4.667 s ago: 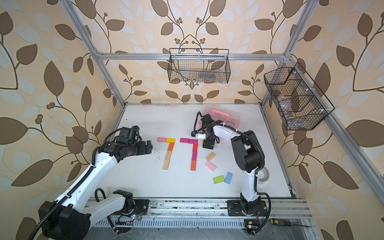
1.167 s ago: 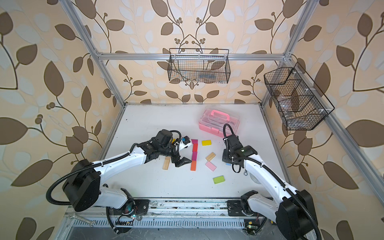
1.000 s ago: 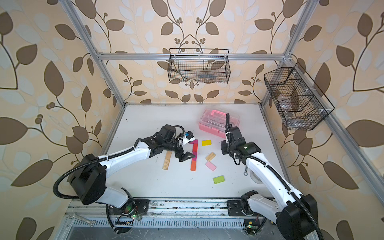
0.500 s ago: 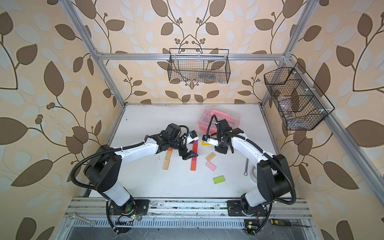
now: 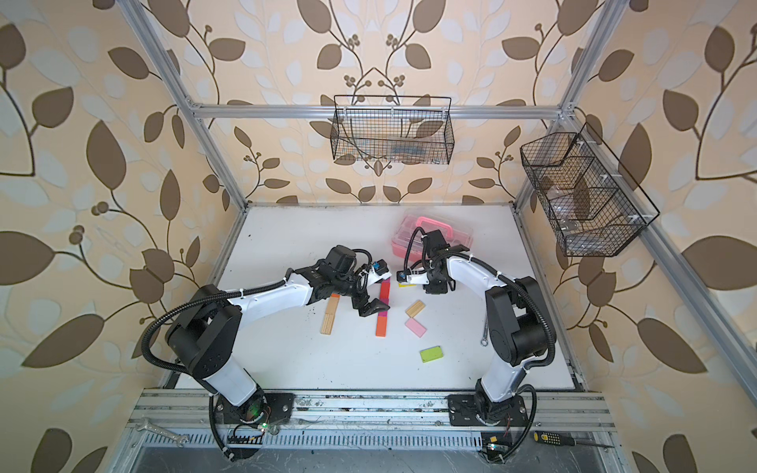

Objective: Assemble the number 7 with building blocks
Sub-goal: Assemble the building block at the center of the board.

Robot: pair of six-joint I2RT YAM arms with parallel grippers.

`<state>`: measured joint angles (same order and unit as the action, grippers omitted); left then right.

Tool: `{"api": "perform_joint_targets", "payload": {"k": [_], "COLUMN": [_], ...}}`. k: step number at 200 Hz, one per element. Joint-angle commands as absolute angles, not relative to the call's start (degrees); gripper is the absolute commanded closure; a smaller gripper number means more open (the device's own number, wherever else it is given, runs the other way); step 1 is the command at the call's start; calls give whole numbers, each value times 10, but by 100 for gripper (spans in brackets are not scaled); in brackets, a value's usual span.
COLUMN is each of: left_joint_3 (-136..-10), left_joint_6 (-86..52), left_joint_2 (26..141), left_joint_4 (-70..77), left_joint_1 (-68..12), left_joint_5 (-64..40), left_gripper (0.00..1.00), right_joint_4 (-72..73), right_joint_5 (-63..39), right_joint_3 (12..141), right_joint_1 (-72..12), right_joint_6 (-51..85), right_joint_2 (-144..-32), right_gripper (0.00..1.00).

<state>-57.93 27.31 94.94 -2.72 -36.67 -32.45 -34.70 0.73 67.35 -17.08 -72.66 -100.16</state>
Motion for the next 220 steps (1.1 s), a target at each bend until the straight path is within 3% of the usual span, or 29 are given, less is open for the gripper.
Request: {"api": "perform_joint_targets", "payload": {"k": [1,54,118,220], "left_joint_3": [-582,-581,-584,-586], "left_joint_6": [290,294,298,303], "left_joint_2": [945,950,957,958], "left_joint_4": [-17,-17,-22,-29], "left_joint_1": [-363,-362,-362,-363], "left_joint_5": [-323,-315,-309,-306], "left_gripper": [1,1,1,1], "right_joint_4": [-336,-318,-359,-371], "right_joint_5": [15,28,-38,-50], "right_joint_3": [702,744,788,783], "right_joint_1": [-162,-145,-151,-161], "right_joint_6": [-780,-816,-829,-828], "right_joint_2": [-1026,-1071,-1112,-1145], "right_gripper": [100,100,100,100]}}
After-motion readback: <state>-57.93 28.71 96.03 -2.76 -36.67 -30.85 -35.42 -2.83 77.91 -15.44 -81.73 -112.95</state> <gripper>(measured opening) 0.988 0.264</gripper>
